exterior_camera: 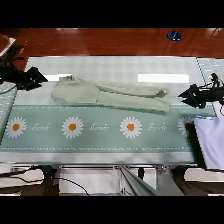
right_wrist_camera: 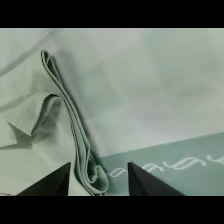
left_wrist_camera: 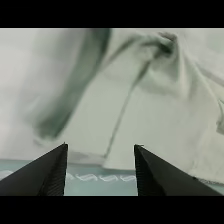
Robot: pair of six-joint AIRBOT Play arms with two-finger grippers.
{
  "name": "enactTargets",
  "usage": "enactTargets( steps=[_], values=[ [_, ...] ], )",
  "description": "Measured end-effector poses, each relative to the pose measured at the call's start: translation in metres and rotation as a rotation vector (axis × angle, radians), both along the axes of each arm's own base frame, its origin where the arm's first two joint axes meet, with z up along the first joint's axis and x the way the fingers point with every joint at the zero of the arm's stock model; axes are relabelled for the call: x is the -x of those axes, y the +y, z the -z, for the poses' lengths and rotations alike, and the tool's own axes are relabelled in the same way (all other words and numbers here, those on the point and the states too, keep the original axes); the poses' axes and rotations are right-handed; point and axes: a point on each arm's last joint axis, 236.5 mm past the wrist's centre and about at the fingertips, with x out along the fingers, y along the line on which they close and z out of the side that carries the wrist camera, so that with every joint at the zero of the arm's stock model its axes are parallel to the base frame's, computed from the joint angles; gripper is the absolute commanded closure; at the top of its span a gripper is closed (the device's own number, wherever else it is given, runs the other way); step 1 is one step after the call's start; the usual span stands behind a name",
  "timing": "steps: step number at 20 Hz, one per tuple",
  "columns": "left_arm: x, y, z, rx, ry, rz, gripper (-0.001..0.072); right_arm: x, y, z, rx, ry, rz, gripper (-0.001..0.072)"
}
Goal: Fold the shirts.
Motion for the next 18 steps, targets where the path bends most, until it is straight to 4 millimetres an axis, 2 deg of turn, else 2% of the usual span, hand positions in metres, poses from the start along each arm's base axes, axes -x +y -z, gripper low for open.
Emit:
enactTargets(
  steps=[3, 5, 6, 7, 8, 9, 10, 12, 14, 18],
  values=[
    [0.027, -0.035, 0.006, -0.011, -0.064, 0.018, 0.0204, -0.004, 0.027, 0.019, -0.036, 0.011, -0.011, 0.0297],
    [0.036, -0.056, 0.011, -0.015, -0.084, 0.049, 0.0205, -0.008, 0.048, 0.026, -0.068, 0.022, -0.030, 0.0315],
    [0.039, -0.065, 0.014, -0.018, -0.091, 0.068, 0.0205, -0.010, 0.058, 0.029, -0.085, 0.027, -0.041, 0.0386],
    [0.042, -0.074, 0.017, -0.020, -0.093, 0.088, 0.0208, -0.012, 0.066, 0.031, -0.084, 0.030, -0.063, 0.0647],
    [0.044, -0.082, 0.019, -0.020, -0.098, 0.105, 0.0264, -0.014, 0.072, 0.033, -0.077, 0.032, -0.086, 0.0693],
    [0.045, -0.090, 0.021, -0.021, -0.100, 0.122, 0.0456, -0.017, 0.078, 0.030, -0.074, 0.022, -0.119, 0.0693],
    [0.047, -0.098, 0.023, -0.021, -0.099, 0.140, 0.0683, -0.021, 0.085, 0.019, -0.082, -0.001, -0.155, 0.0693],
    [0.050, -0.114, 0.022, -0.004, -0.104, 0.171, 0.0690, -0.027, 0.088, -0.010, -0.079, -0.058, -0.205, 0.0693],
    [0.049, -0.141, 0.014, 0.052, -0.124, 0.190, 0.0691, -0.023, 0.083, -0.049, -0.031, -0.126, -0.256, 0.0693],
    [0.050, -0.224, -0.002, 0.137, -0.181, 0.314, 0.0692, 0.022, 0.069, -0.114, 0.170, -0.212, -0.325, 0.0693]
  ],
)
